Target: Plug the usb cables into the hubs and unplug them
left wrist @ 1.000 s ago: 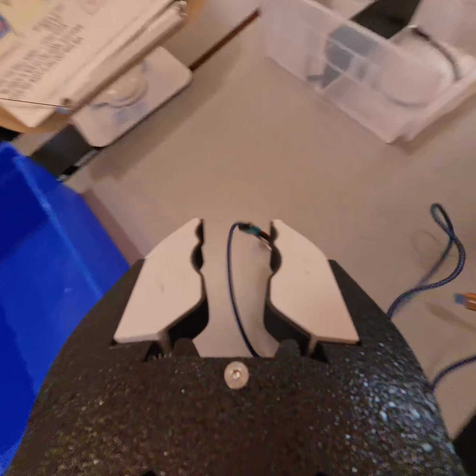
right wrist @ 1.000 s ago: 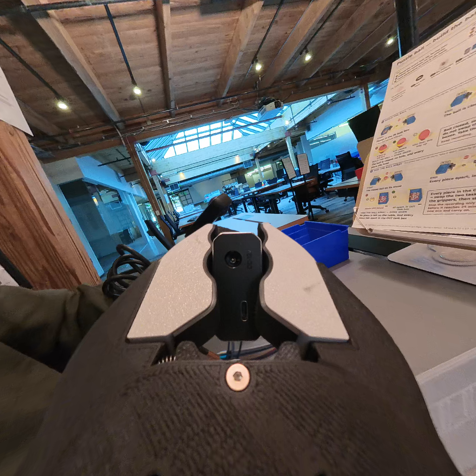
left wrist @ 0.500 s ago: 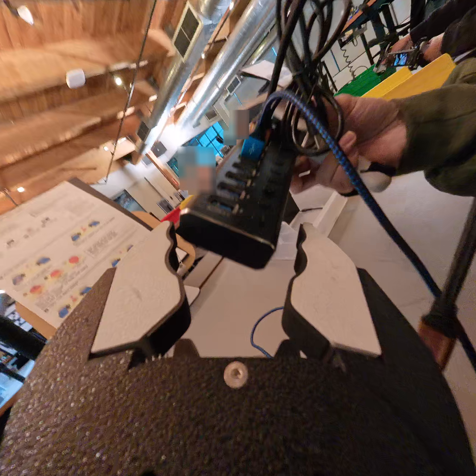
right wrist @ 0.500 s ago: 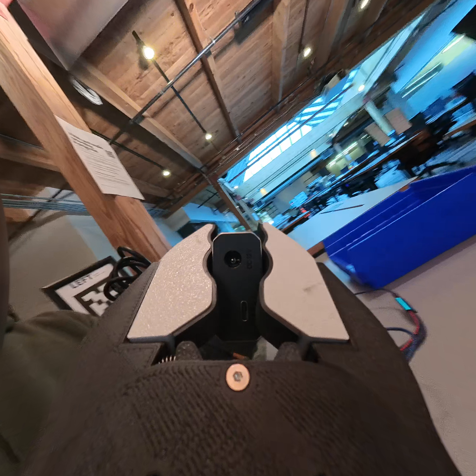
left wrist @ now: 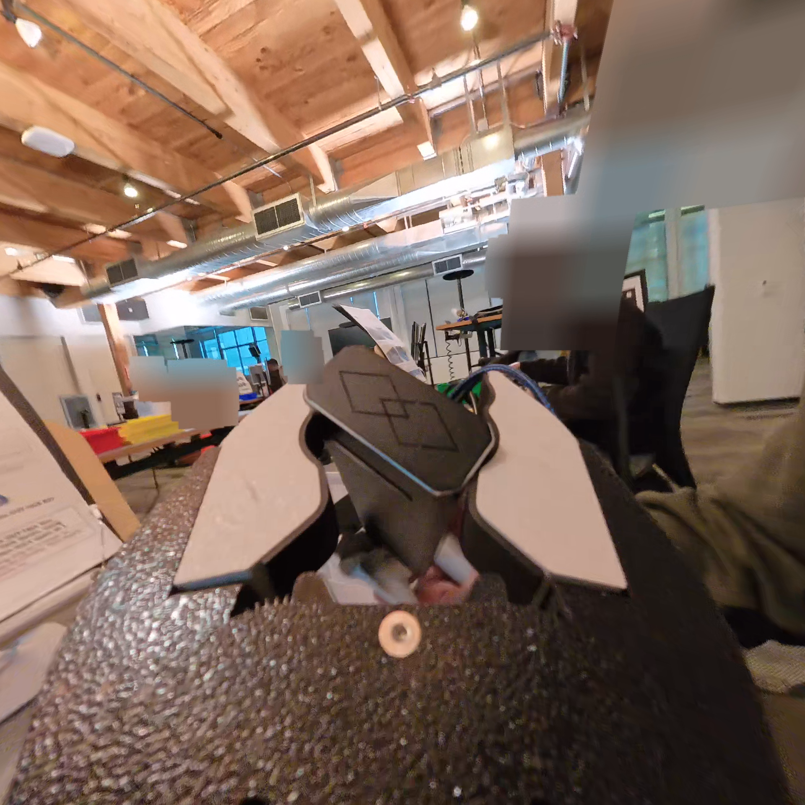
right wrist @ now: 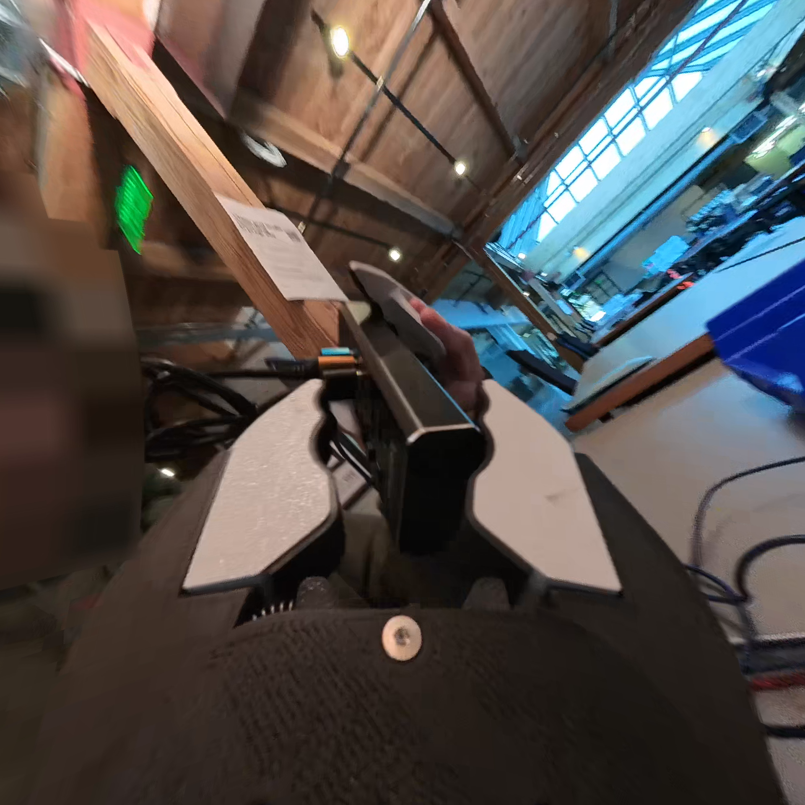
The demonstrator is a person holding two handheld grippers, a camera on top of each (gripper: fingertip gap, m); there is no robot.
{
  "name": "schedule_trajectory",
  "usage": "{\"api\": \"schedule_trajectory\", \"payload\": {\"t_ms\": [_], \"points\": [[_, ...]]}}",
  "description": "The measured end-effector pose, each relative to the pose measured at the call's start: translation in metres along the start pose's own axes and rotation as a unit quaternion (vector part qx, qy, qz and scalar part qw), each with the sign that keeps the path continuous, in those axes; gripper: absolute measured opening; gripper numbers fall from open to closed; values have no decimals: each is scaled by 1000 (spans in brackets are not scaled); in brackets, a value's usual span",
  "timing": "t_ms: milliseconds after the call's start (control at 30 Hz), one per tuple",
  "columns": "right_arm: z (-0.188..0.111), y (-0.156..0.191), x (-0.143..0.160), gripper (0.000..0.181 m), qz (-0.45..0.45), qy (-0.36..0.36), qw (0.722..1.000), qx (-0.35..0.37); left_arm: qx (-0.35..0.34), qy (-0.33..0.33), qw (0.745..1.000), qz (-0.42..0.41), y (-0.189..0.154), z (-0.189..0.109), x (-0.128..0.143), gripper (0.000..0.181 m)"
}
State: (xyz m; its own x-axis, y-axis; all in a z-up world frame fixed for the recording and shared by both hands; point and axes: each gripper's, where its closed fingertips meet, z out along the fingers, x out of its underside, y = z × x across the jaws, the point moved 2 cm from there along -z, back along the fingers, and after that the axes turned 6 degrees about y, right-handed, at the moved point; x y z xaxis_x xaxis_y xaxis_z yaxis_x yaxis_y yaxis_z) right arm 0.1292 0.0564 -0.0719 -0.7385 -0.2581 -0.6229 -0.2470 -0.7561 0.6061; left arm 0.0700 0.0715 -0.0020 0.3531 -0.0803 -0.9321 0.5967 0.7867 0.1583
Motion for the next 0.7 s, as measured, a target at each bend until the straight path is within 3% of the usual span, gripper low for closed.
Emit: {"api": "schedule_trajectory", "payload": {"t_ms": [67, 133, 167, 267, 333, 433, 533, 633, 700], "points": [[-1, -7, 8, 82, -76, 39, 995, 47, -11, 13, 999, -42, 10, 2, -2, 68], [-7, -14, 18, 93, -185, 90, 973, 105, -52, 34, 994, -85, 25, 2, -2, 63], [-10, -20, 22, 94, -239, 123, 953, 139, -73, 41, 991, -102, 34, 1, -2, 50], [-8, -24, 22, 95, -371, 150, 892, 212, -111, 113, 978, -138, 49, 2, 13, 48], [-2, -35, 31, 97, -392, 168, 873, 236, -134, 136, 972, -137, 56, 4, 21, 47], [2, -60, 37, 101, -412, 161, 846, 299, -177, 135, 953, -205, 69, 6, 27, 47], [8, -58, 32, 95, -462, 102, 818, 328, -208, 134, 945, -212, 70, 13, 27, 47], [18, -53, 39, 86, -506, 114, 786, 337, -239, 147, 943, -178, 66, 22, 29, 47], [16, -53, 34, 70, -527, 109, 755, 375, -253, 148, 944, -151, 63, 28, 27, 47]]}}
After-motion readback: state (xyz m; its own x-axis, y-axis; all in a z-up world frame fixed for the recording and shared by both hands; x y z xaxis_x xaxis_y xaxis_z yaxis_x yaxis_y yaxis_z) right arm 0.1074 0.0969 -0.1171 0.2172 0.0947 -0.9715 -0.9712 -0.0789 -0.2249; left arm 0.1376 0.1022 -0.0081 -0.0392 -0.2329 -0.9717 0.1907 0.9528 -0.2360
